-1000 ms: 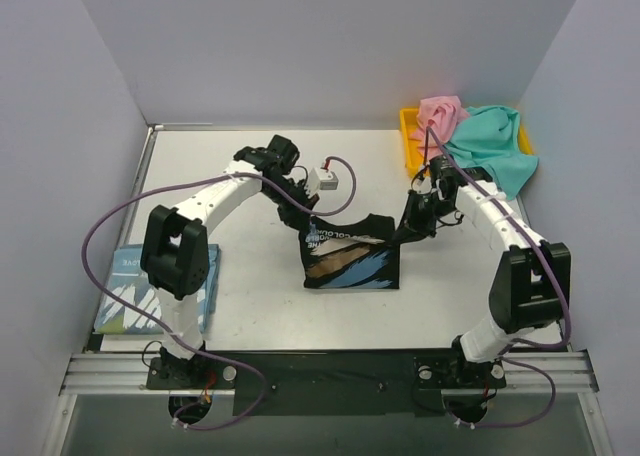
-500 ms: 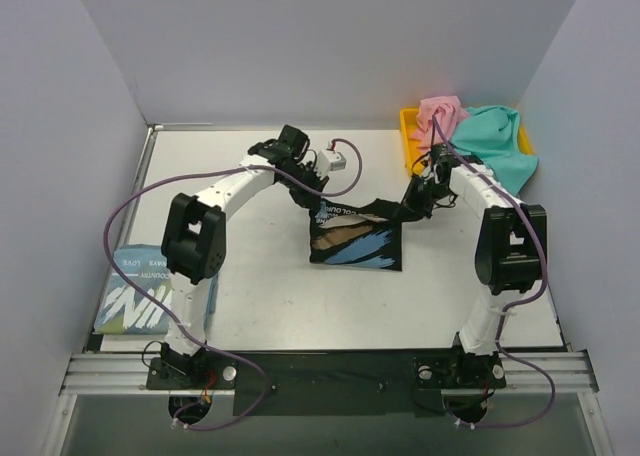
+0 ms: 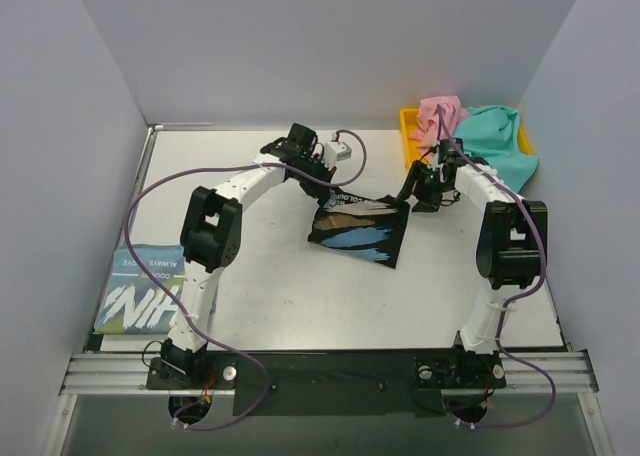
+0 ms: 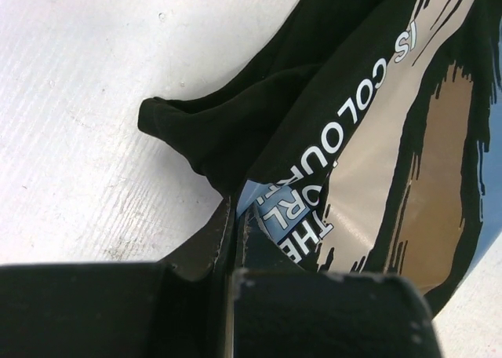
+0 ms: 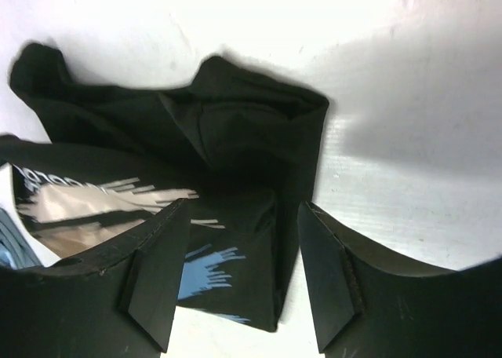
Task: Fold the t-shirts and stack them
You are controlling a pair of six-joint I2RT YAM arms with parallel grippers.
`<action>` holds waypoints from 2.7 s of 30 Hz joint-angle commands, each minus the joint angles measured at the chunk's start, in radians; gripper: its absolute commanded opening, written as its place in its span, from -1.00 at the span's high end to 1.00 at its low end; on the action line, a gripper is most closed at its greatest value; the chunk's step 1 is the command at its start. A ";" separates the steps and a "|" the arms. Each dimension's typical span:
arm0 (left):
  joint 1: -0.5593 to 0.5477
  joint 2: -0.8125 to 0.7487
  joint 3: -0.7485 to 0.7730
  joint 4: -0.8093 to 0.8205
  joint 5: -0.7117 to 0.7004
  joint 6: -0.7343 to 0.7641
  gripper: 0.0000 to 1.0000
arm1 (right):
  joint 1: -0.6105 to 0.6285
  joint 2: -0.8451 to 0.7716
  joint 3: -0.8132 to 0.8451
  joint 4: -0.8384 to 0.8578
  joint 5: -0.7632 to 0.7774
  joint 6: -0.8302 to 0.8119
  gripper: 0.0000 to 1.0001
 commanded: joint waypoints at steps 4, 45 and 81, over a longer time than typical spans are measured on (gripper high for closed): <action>-0.002 -0.013 0.055 0.049 0.050 -0.012 1.00 | 0.013 -0.026 -0.100 0.078 -0.058 -0.126 -0.05; -0.151 -0.963 -0.676 -0.741 0.289 0.334 1.00 | 0.479 -1.114 -0.643 -0.247 -0.081 0.118 1.00; 0.151 -0.302 -0.375 -0.284 0.096 0.087 1.00 | 0.191 -0.105 -0.150 0.114 -0.132 -0.005 0.99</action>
